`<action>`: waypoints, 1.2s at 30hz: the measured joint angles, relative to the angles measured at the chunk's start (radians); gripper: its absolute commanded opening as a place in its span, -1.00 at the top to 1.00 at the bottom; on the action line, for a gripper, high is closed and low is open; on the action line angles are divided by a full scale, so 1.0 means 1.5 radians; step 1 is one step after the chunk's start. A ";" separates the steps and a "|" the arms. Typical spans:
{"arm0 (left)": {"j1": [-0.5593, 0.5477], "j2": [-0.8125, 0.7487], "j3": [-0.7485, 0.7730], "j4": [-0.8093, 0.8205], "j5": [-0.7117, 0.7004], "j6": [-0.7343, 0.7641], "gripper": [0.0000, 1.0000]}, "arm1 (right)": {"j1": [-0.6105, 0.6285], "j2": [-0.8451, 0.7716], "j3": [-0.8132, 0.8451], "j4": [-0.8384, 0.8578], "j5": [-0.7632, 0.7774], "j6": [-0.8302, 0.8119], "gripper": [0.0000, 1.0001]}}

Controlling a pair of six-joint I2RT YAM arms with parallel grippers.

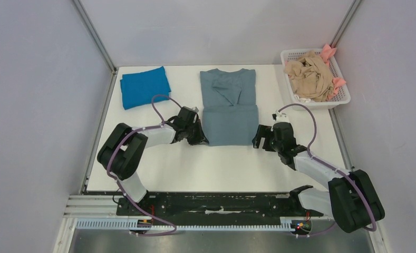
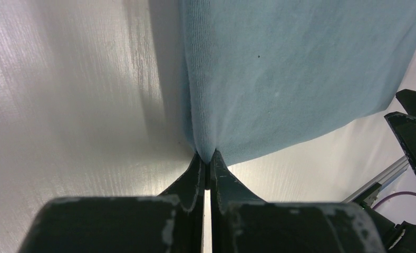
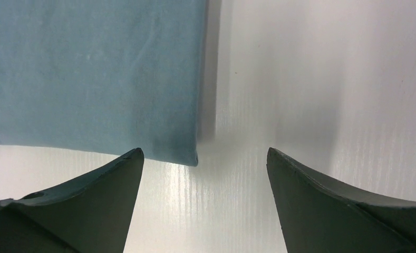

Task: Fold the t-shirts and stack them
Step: Grab one side of the 2/3 rectangular tshirt with both arms

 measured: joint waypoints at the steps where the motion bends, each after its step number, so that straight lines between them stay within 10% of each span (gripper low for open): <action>1: 0.000 0.000 0.000 0.001 0.000 0.000 0.96 | -0.001 0.004 0.000 0.001 0.002 0.005 -0.71; 15: 0.000 0.001 -0.003 0.011 0.000 -0.004 0.96 | -0.002 0.085 -0.003 0.079 -0.069 0.034 0.30; 20: 0.000 0.002 -0.003 0.013 0.001 -0.006 0.96 | -0.002 0.083 -0.027 0.110 -0.084 0.040 0.99; 36: -0.034 -0.085 -0.117 0.063 -0.013 -0.025 0.95 | 0.054 -0.070 -0.141 0.106 -0.095 0.033 1.00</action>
